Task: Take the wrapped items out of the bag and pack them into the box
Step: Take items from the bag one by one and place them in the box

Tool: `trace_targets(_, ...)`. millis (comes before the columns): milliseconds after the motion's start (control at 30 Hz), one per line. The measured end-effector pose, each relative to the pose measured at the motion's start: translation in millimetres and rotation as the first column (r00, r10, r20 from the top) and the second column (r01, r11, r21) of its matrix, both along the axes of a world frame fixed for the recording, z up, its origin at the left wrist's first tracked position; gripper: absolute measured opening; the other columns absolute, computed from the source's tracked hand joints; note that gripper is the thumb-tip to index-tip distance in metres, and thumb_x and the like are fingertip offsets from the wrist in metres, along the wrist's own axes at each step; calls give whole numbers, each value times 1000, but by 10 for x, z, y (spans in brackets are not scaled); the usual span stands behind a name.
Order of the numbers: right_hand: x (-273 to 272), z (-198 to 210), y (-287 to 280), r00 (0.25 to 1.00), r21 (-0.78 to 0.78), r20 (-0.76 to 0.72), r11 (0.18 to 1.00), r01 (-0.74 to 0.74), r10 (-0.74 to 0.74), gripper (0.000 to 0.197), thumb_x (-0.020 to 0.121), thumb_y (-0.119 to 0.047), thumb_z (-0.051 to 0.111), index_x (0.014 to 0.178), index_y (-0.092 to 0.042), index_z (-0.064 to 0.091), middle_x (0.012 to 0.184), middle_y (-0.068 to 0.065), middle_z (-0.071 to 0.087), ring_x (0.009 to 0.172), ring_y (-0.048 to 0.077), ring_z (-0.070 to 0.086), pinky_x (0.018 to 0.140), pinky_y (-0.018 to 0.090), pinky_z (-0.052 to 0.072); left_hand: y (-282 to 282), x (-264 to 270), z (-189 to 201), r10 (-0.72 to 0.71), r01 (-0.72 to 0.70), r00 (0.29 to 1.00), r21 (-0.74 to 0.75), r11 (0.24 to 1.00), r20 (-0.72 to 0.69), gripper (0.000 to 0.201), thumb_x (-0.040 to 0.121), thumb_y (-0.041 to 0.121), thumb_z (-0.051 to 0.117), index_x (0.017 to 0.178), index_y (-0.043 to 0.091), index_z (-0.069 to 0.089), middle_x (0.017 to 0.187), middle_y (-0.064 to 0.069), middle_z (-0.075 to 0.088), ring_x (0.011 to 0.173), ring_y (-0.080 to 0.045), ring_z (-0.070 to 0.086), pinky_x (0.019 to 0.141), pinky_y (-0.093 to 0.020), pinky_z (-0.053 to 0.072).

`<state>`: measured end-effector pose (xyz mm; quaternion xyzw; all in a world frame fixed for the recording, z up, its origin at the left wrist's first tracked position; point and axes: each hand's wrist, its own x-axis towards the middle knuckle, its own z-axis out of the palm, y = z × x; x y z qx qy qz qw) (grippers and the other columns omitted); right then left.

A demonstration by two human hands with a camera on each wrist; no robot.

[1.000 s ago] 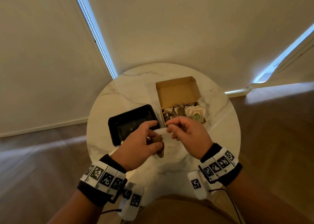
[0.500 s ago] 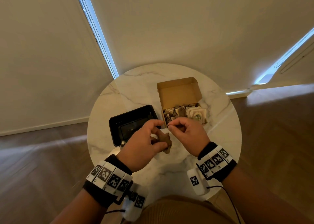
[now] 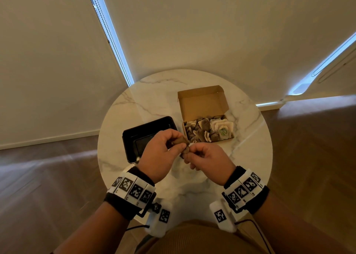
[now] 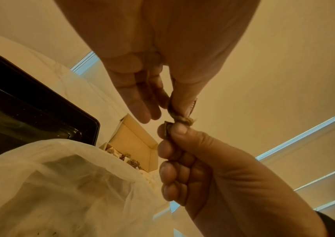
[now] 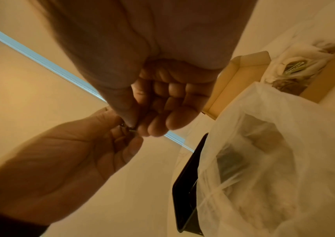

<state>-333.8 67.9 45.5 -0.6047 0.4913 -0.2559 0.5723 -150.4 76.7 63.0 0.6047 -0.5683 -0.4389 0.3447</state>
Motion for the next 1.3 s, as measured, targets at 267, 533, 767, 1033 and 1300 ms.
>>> trace_targets(267,-31,-35,-37,991,58,30,990,130,-132,18,98,-18,66,84,-23,75,77,4,75,63,15,64,57,28,51,17,-34,-43,-21,23,999,67,998,-28,8,94,21,72,98,27,68,91,4,74,87,-14,71,83,-48,60)
trace_targets(533,-76,-66,-21,991,83,56,990,115,-120,20,103,-17,57,98,-13,76,86,6,75,68,16,66,60,29,54,-2,-72,-156,20,-19,1000,101,995,-14,11,94,20,72,100,28,66,91,5,73,83,-11,71,78,-40,63)
trace_targets(767,-98,-171,2,983,157,100,978,138,-155,13,94,-14,72,107,-11,73,85,11,74,70,19,67,61,30,56,-72,-219,-243,131,-90,976,223,971,-172,23,94,10,66,111,26,63,100,-8,69,86,-22,69,74,-36,62)
trace_targets(1033,-303,-270,-257,978,208,1,956,205,-210,9,98,-14,65,103,-12,73,82,5,74,68,17,68,57,26,54,-68,-326,-467,20,2,996,243,970,-87,14,92,26,75,104,29,69,94,5,72,85,-10,69,79,-27,59)
trace_targets(1300,-589,-440,-1438,812,-188,-583,976,-107,-23,22,98,-34,63,115,-23,71,104,-9,70,94,11,65,86,30,54,209,-115,-706,13,-38,997,339,940,76,18,94,32,72,111,25,66,104,9,69,97,-8,66,92,-33,57)
